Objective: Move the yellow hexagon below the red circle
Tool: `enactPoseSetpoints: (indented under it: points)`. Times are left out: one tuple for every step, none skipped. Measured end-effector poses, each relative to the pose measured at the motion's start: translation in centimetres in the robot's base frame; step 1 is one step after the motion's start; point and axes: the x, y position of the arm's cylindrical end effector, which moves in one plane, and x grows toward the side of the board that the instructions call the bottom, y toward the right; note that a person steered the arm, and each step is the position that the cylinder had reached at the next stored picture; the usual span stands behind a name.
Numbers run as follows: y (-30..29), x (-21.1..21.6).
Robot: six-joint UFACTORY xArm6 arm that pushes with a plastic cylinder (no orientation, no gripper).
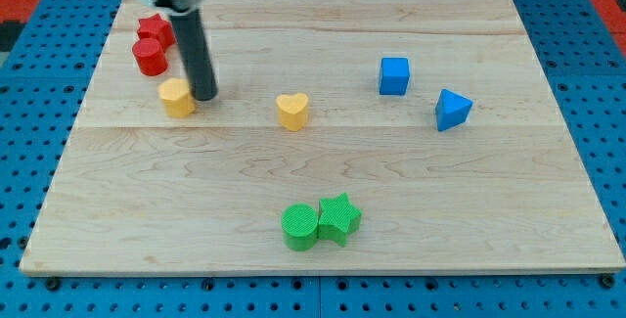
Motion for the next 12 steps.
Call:
enactPoseSetpoints:
  points:
    - [1.1,0.6]
    - [0.9,1.8]
    - [-0.1,2.9]
    - [-2.2,3.3]
    - [-6.7,3.3]
    - [-9.5,3.3]
    - [-9.7,3.3]
    - [-6.8,5.5]
    - [-6.3,4.0]
    - [-6.0,2.9]
    - [-5.5,2.8]
    - [-4.9,2.5]
